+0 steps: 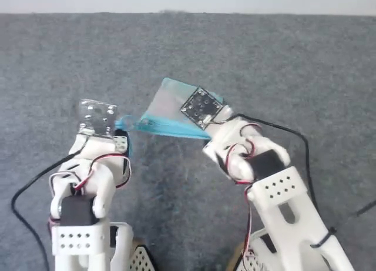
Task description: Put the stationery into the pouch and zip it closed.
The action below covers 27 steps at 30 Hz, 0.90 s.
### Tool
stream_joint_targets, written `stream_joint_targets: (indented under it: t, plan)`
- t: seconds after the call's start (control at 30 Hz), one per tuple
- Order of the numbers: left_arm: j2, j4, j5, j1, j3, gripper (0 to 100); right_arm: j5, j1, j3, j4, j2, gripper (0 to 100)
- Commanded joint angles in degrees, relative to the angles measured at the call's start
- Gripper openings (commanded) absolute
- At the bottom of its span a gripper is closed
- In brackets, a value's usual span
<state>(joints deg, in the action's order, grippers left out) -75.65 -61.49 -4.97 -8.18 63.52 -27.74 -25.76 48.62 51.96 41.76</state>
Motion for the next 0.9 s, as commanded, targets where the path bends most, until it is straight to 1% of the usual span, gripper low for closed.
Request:
stream_joint_targets:
  t: [0.0,0.17,0.4,0.47,0.53,0.57,0.63,0.73,0.77,0.87]
  plan:
    - [0.3,2.5,0.4,-1.8,-0.5,1,-4.0,10.0,0.3,0.2,-1.0,0.6]
    - [0.3,2.5,0.4,-1.8,-0.4,1,-6.9,13.7,0.3,0.0,-1.0,0.6]
    - [0.3,3.3,0.4,-1.7,0.7,1,-7.2,16.1,0.2,0.2,-1.0,0.6]
    - [0.3,3.9,0.4,-1.6,1.3,1,-6.1,16.0,0.3,0.4,-0.9,0.9]
    - [0.3,4.2,0.4,-1.6,1.6,3,-0.8,16.1,0.1,1.1,-0.4,2.4]
    - [0.2,4.1,0.6,-1.5,1.6,5,2.0,16.1,-0.1,1.6,-0.2,5.2]
    - [0.0,4.0,0.7,-1.5,1.6,12,5.6,15.9,-1.1,3.5,-0.3,15.4]
    - [0.1,3.9,0.5,-1.5,2.1,22,5.5,15.4,-3.4,8.1,-0.3,32.1]
    - [-0.1,4.1,0.5,-1.5,2.5,22,5.5,14.8,-4.3,10.2,-0.3,34.9]
    - [-0.1,4.8,0.4,-1.4,2.9,22,5.8,12.7,-6.7,15.3,-0.3,35.7]
